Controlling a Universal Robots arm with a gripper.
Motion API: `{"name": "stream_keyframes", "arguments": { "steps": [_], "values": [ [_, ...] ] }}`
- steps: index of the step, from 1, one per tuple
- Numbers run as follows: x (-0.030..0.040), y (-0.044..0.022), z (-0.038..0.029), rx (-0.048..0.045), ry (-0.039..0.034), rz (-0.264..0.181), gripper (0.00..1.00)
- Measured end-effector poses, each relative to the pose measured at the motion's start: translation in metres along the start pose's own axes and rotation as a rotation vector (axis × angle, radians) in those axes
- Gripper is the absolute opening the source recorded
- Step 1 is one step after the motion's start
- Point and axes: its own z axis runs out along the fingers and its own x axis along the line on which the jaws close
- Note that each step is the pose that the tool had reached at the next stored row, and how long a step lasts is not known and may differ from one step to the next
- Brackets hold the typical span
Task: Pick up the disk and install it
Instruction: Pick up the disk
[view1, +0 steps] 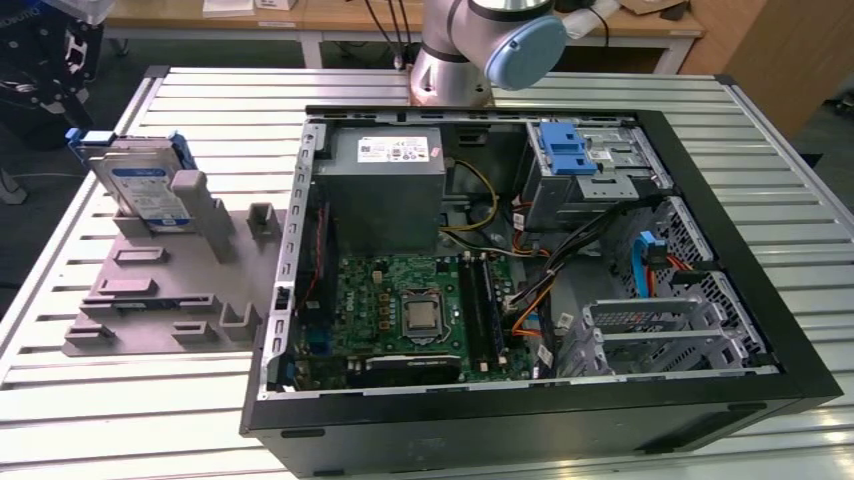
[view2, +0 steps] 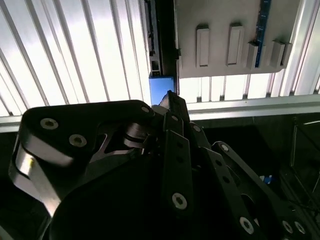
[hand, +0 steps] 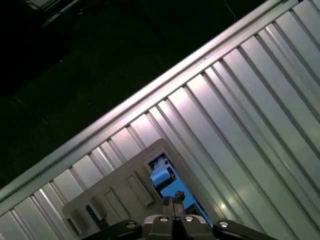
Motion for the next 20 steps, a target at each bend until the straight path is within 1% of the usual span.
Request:
{"name": "stream_keyframes", "arguments": {
  "steps": [2, 13, 17, 20],
  "values": [
    [0.0000, 0.0000, 0.0001, 0.0004, 0.0000, -0.012, 0.11],
    [0.0000, 0.0001, 0.0001, 0.0004, 0.0001, -0.017, 0.11],
    [0.0000, 0.0001, 0.0002, -0.0004, 0.0014, -0.048, 0.11],
    [0.0000, 0.0000, 0.0004, -0.0013, 0.0032, -0.089, 0.11]
  ]
}}
